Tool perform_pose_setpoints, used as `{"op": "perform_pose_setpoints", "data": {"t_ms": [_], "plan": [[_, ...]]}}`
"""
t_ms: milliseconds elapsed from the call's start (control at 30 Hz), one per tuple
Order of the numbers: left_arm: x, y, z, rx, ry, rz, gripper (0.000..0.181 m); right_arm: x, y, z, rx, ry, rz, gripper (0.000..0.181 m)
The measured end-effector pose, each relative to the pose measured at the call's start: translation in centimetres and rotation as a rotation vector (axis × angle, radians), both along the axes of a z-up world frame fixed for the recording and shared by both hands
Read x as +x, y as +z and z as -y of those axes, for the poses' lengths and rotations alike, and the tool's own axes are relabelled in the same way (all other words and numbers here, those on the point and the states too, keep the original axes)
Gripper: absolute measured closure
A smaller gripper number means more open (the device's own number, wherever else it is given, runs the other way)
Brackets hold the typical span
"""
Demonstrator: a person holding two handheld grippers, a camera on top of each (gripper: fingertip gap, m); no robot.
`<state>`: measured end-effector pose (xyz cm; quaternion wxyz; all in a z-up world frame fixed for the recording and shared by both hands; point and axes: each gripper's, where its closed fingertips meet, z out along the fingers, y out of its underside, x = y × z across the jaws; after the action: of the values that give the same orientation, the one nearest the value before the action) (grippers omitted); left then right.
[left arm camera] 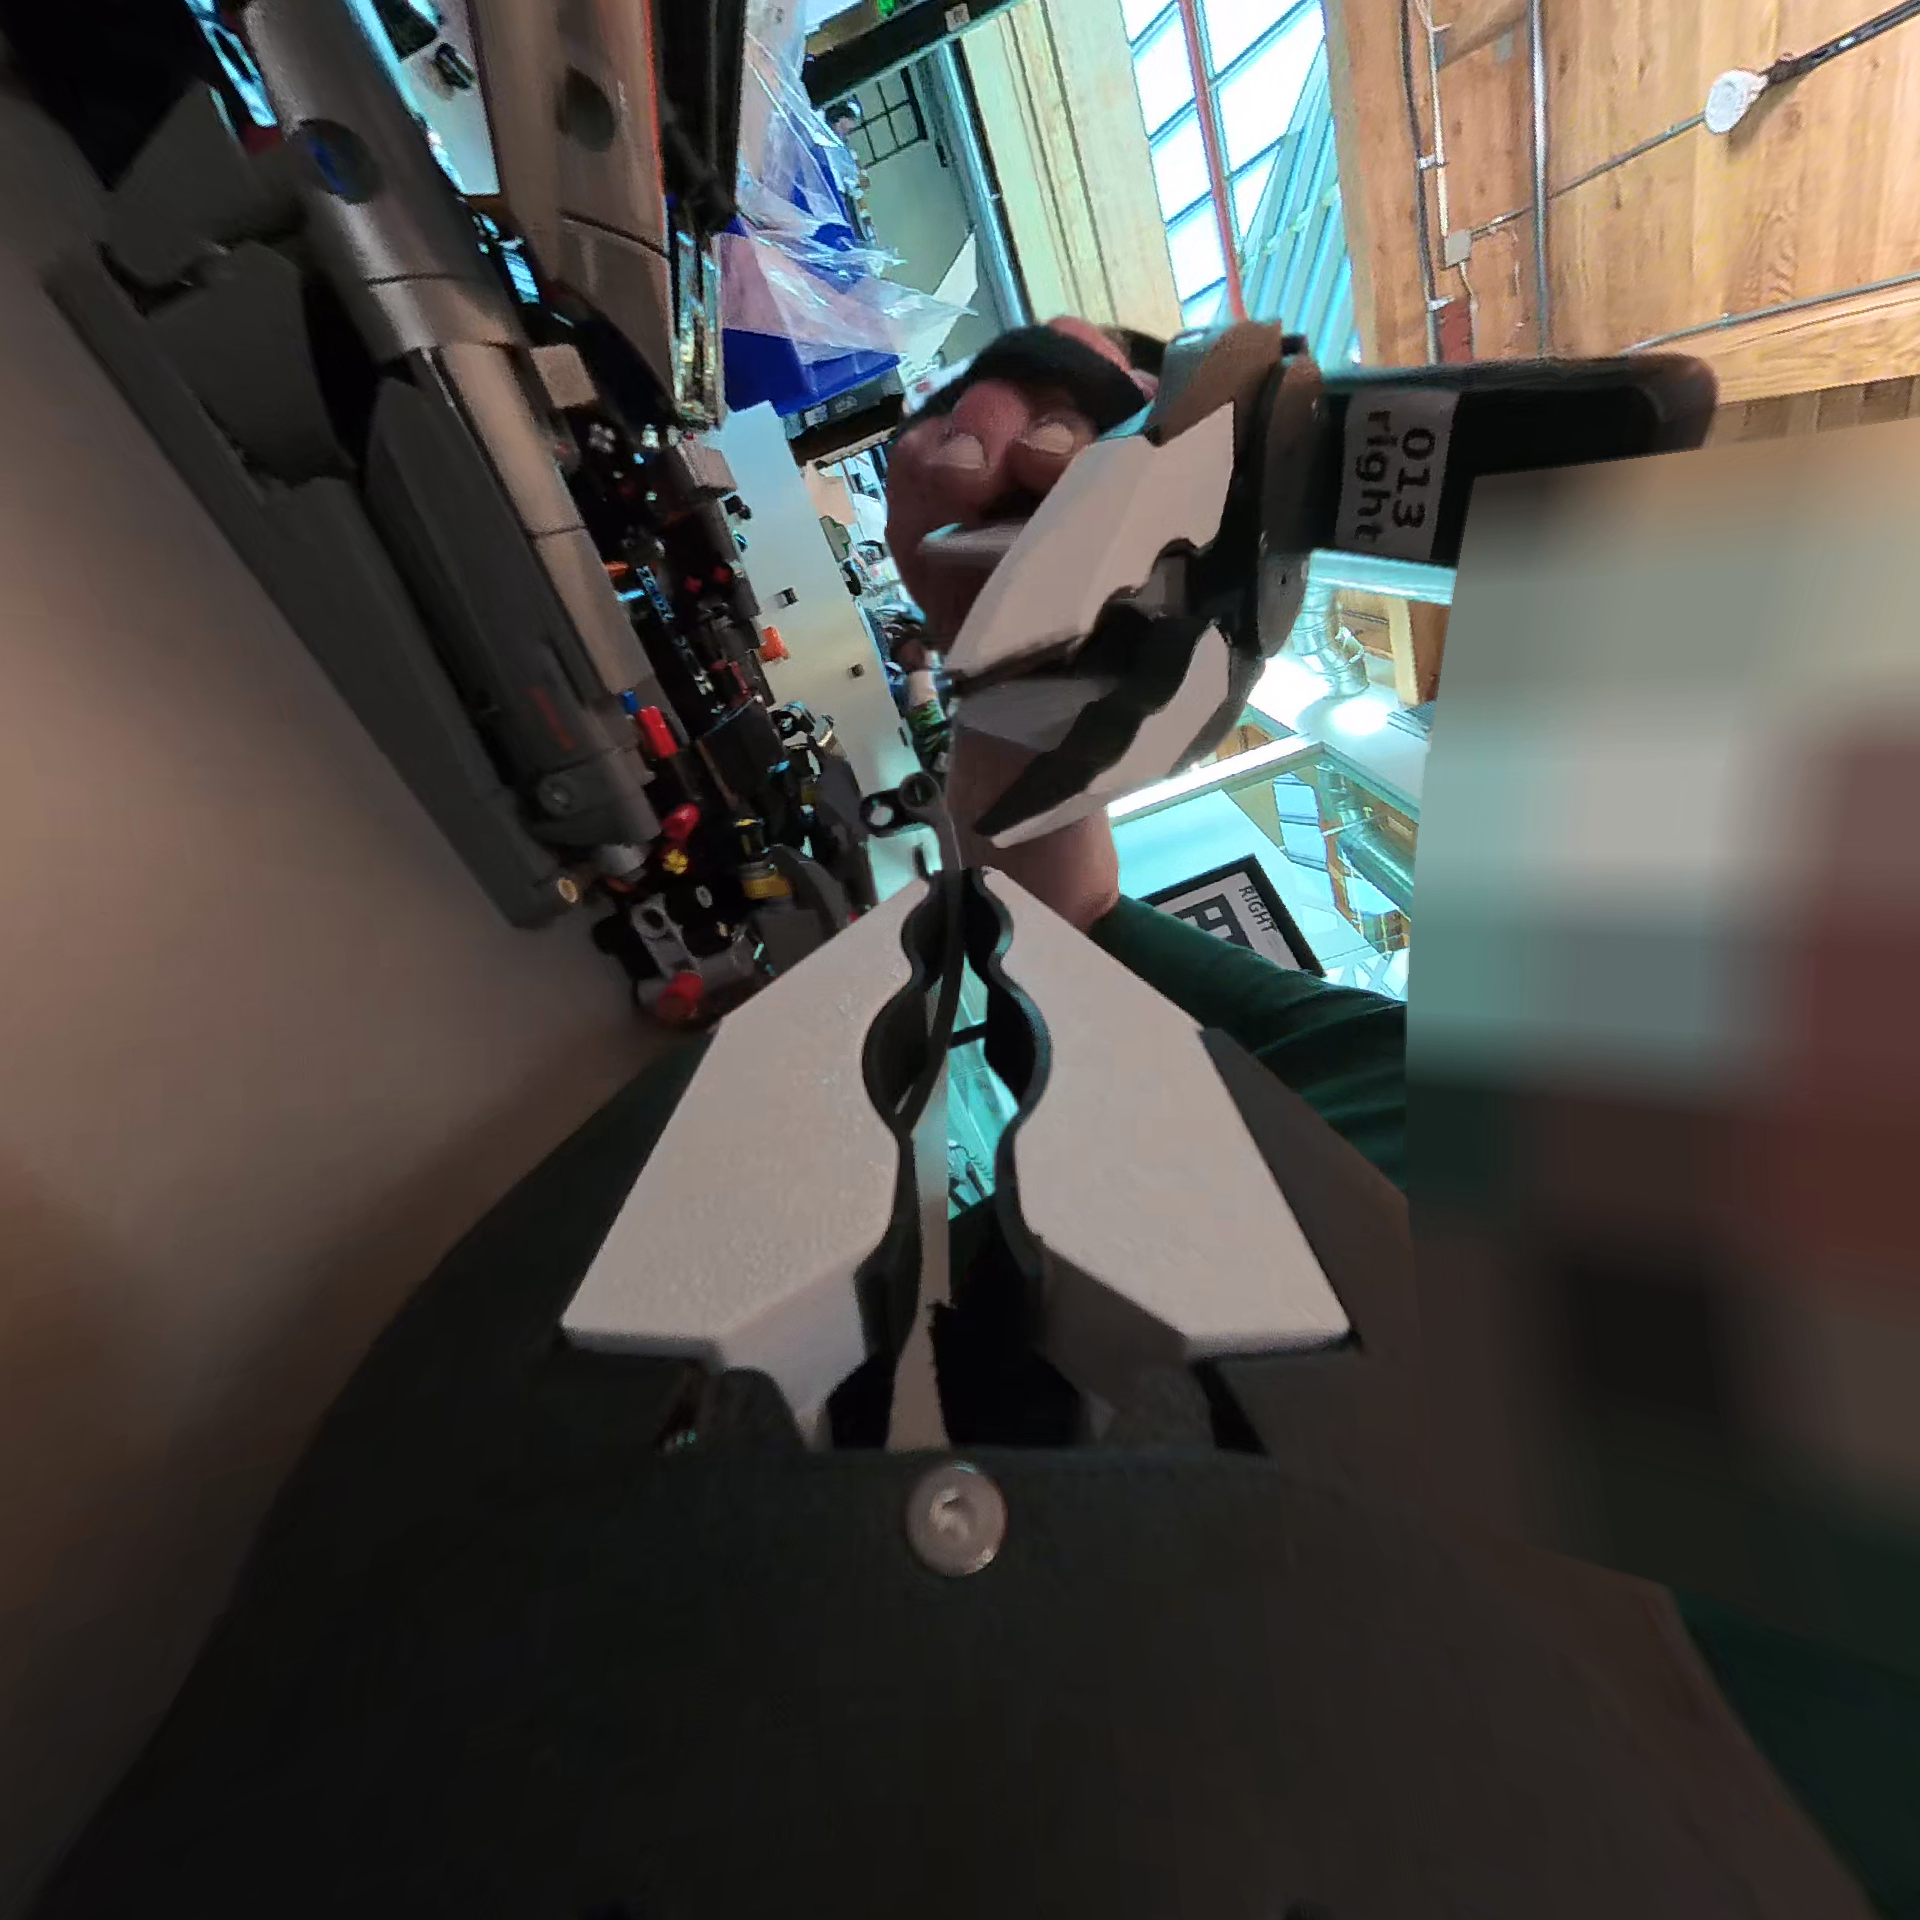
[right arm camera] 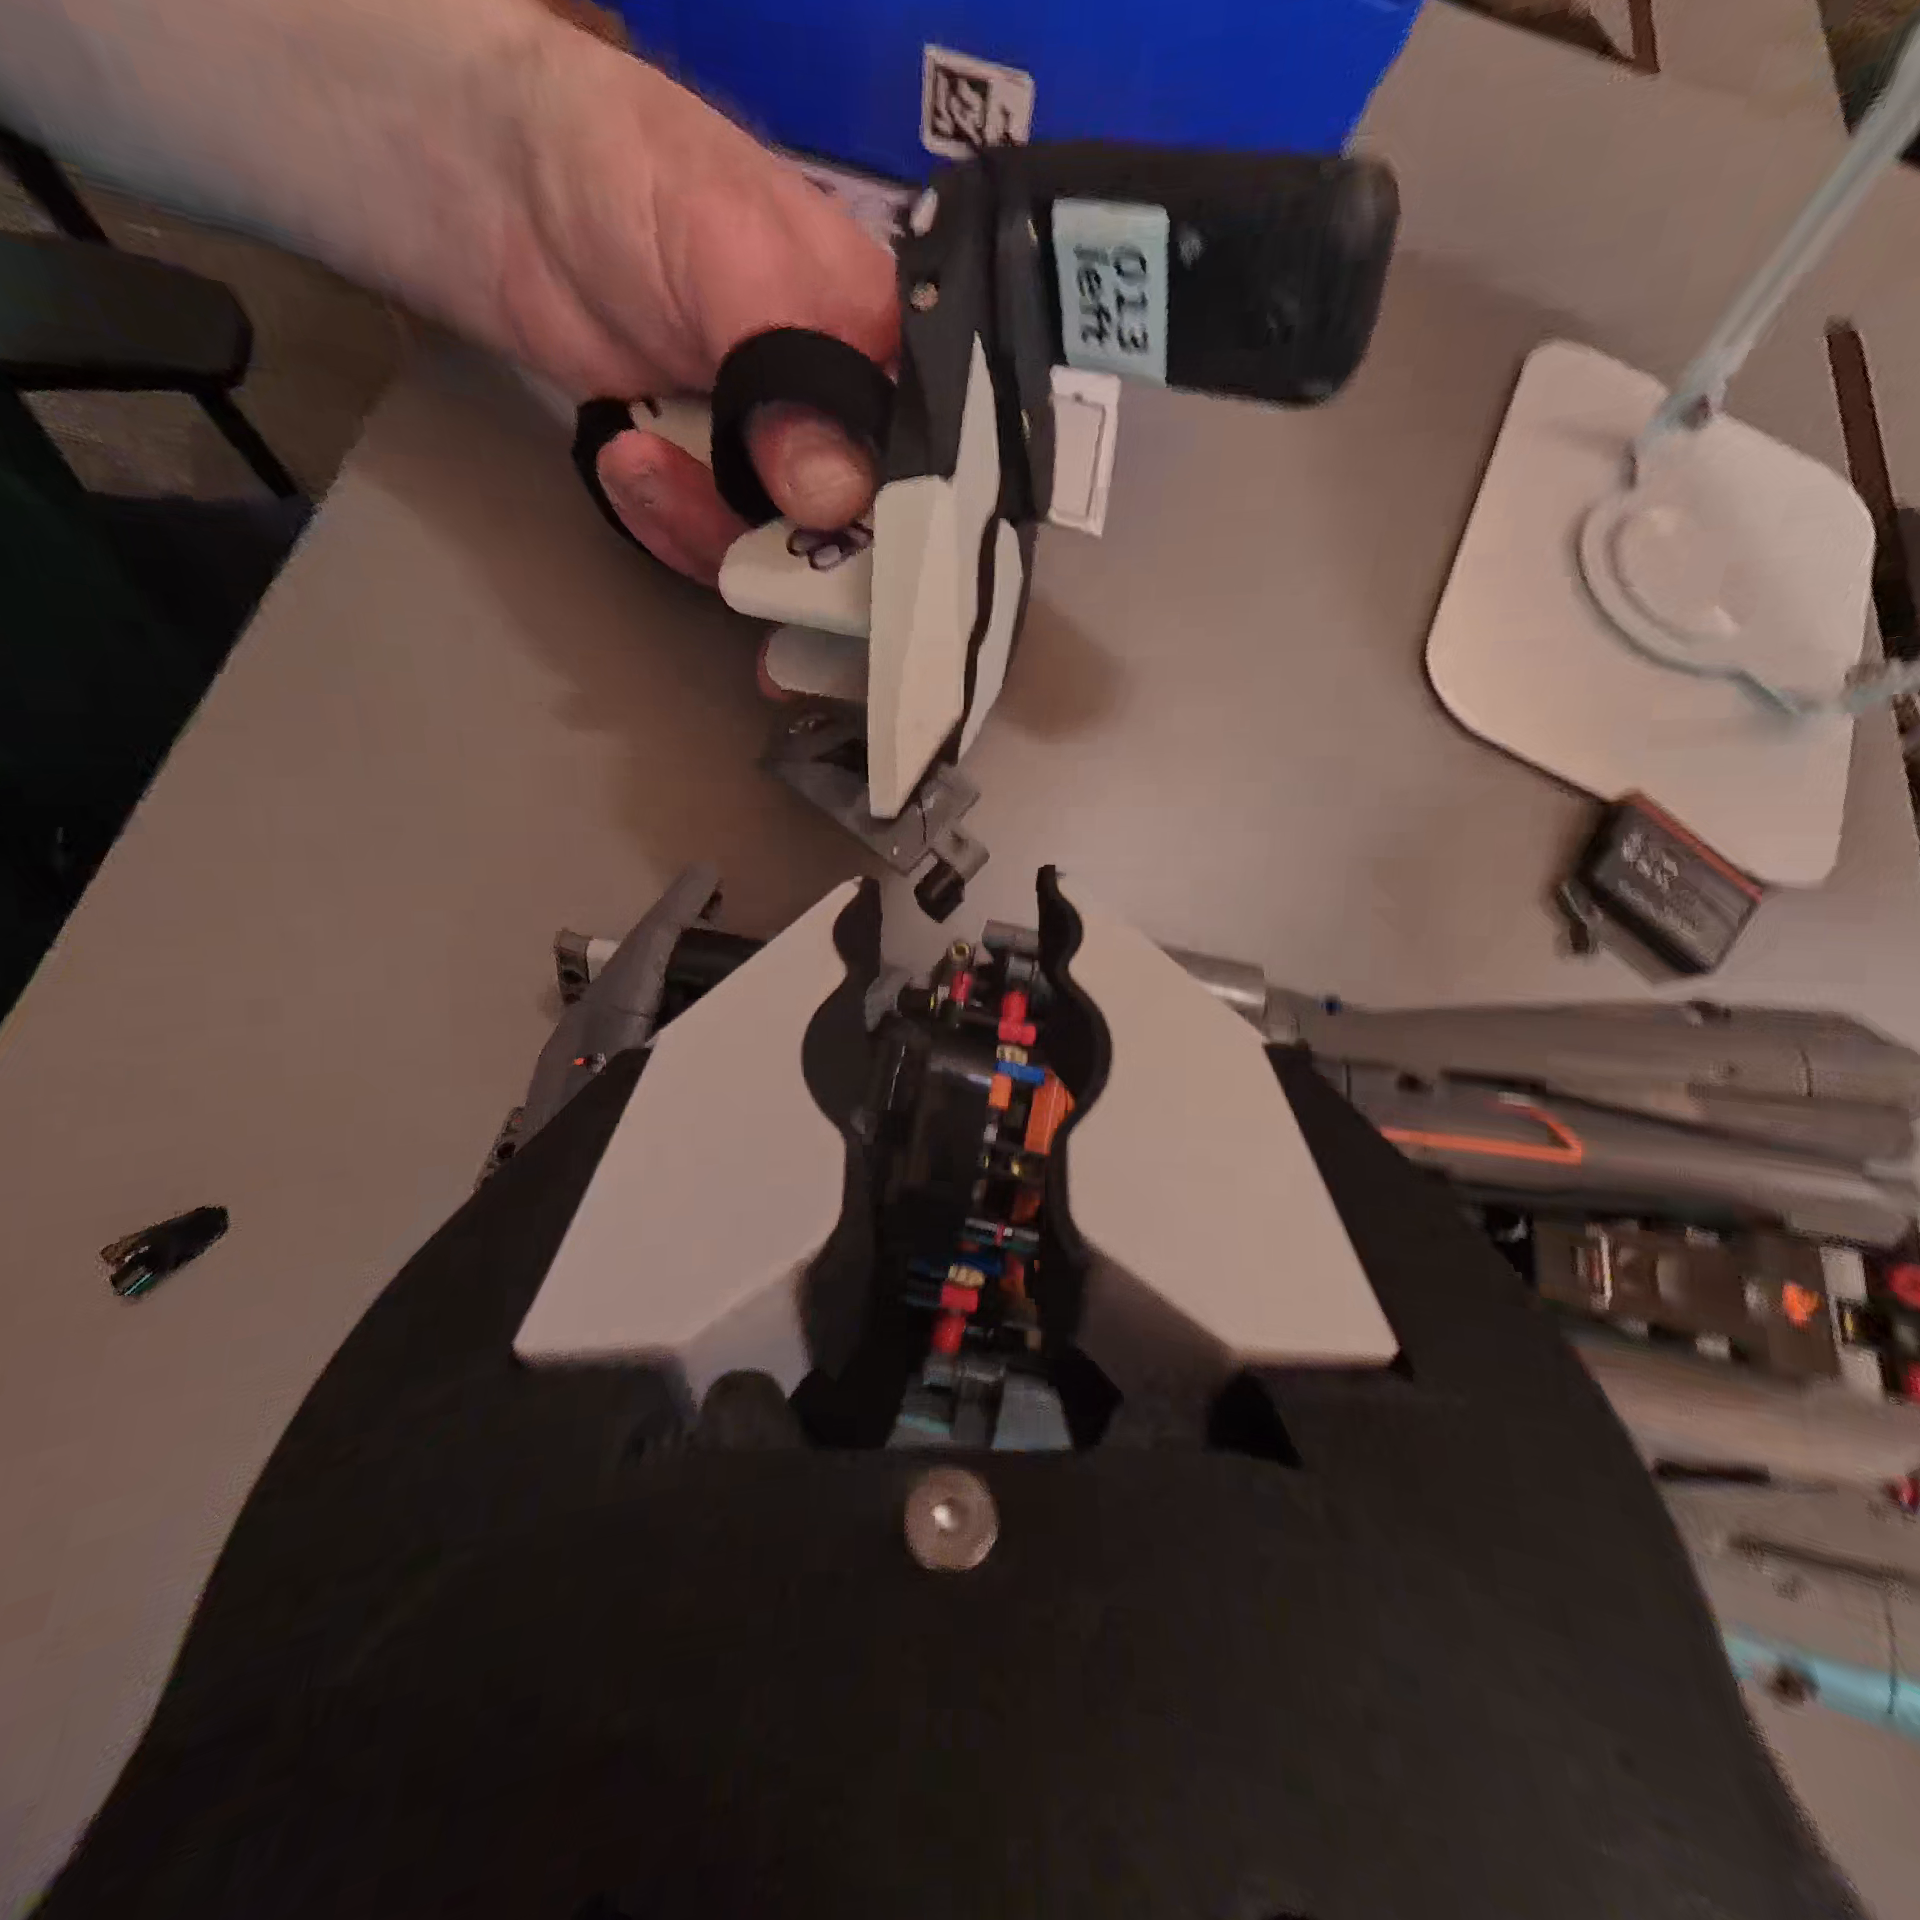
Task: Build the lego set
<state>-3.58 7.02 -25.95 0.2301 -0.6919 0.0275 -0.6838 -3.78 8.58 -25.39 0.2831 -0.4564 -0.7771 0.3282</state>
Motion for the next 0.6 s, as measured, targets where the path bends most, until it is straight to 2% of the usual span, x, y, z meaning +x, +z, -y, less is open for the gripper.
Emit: {"op": "perform_pose_setpoints", "data": {"t_ms": [167, 300, 433, 533, 600], "plan": [[0.2, 1.2, 0.5, 0.02, -0.051, 0.062, 0.18, -0.4, 0.2, 1.2, -0.095, 0.182, 0.058, 0.161], [0.2, 1.5, 0.7, 0.03, -0.067, 0.088, 0.18, -0.2, 0.5, 1.5, -0.146, 0.27, 0.085, 0.165], [-0.2, 2.3, 0.4, 0.109, -0.018, 0.07, 0.176, -0.4, 1.3, 1.3, -0.215, 0.304, 0.072, 0.166], [-0.6, 2.7, 0.3, 0.159, 0.011, 0.042, 0.159, -0.5, 1.7, 1.0, -0.281, 0.318, 0.048, 0.167], [-0.5, 2.7, 0.6, 0.196, -0.001, 0.022, 0.158, -0.6, 1.8, 0.8, -0.314, 0.323, 0.04, 0.166]]}}
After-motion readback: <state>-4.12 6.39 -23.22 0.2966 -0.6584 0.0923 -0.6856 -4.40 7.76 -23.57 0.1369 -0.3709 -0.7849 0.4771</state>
